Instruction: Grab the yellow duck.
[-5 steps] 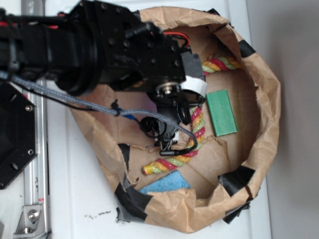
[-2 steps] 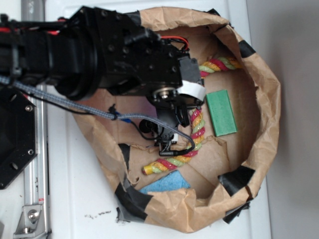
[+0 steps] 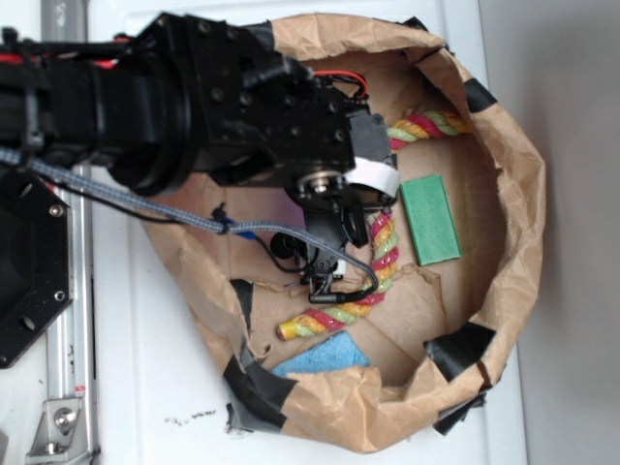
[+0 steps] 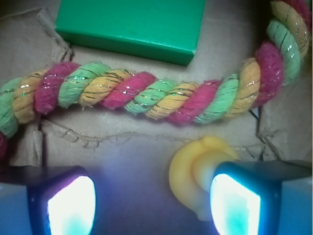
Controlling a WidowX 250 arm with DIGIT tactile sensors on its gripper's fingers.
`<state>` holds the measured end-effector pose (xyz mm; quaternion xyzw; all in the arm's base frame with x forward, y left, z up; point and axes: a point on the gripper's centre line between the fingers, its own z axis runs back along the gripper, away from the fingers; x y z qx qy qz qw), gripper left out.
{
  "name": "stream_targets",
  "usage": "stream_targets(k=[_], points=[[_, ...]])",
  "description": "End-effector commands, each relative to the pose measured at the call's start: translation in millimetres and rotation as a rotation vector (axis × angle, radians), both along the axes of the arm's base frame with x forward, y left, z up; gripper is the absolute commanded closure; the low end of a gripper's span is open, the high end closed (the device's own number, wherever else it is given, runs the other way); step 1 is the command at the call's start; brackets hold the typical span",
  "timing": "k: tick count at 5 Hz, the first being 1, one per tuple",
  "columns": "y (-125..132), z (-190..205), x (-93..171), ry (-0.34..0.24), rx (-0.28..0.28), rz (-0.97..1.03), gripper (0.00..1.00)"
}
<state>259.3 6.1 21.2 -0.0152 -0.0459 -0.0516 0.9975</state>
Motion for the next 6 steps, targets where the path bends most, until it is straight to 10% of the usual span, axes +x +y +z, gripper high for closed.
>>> stream_targets(k=[1,6], points=[[44,-17,4,0.037,0.007,0.121,0.0],[52,-9,-2,0.028,0.06,0.13,0.0]])
